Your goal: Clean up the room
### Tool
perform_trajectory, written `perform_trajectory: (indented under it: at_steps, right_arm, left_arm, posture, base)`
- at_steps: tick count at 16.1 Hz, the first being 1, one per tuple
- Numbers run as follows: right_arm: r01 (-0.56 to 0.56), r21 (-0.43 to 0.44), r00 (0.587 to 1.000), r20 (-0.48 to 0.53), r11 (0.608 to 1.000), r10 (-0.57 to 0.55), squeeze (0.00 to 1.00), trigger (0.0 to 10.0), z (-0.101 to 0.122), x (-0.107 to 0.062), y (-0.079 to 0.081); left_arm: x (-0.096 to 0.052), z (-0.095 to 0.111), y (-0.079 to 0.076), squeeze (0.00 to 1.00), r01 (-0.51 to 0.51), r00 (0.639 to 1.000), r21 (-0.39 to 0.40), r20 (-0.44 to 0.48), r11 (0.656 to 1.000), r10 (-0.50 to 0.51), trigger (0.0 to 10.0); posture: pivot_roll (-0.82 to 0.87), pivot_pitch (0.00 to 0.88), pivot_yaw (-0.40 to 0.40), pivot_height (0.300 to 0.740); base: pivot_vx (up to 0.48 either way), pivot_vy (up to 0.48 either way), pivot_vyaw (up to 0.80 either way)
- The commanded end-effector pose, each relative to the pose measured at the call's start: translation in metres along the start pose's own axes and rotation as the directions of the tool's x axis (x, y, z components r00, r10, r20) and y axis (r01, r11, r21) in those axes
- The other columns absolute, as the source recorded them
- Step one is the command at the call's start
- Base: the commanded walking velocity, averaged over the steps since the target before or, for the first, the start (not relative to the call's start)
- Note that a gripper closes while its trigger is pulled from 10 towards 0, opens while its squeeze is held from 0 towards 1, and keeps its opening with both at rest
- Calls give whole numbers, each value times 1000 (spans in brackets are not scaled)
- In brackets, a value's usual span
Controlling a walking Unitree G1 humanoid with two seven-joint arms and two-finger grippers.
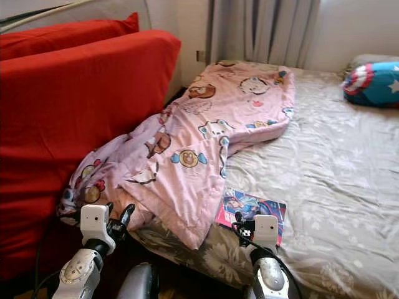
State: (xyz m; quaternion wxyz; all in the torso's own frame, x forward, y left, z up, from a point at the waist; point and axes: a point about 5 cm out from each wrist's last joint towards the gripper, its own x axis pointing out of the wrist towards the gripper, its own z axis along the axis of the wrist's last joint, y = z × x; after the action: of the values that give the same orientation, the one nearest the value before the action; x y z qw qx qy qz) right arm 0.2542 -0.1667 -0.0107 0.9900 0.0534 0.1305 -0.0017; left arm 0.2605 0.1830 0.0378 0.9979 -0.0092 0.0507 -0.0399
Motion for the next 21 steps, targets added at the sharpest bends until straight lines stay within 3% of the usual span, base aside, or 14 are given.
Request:
perform_trajectory:
  at_steps: [1,3,16,21]
  right_arm:
    - [31,38,999,-25,999,-30,0,10000,-2,2,-2]
    - [42,52,999,-37,998,-40,0,10000,-3,2,-3]
    - [7,39,1000,-18,999,-6,0,10000,0,2,5]
    - [103,172,988,-130,980,-81,0,10000,-15,1,-1]
  left_arm:
    - [0,0,-1,0,9,1000,7,-8,1000,-9,10000]
    - [-1,0,0,0,6,1000,9,-8,1000,-6,10000]
    - [-1,0,-1,0,7,1000,15,-9,1000,-7,10000]
    - [3,3,-2,0,14,1000,22,-3,1000,-14,10000]
  posture:
    - [37,0,11,601]
    - [39,0,11,601]
    - [41,0,15,601]
    - [57,0,19,601]
  base:
    - [251,0,0]
    - [289,0,-647]
    - [280,0,0]
    - [0,0,0]
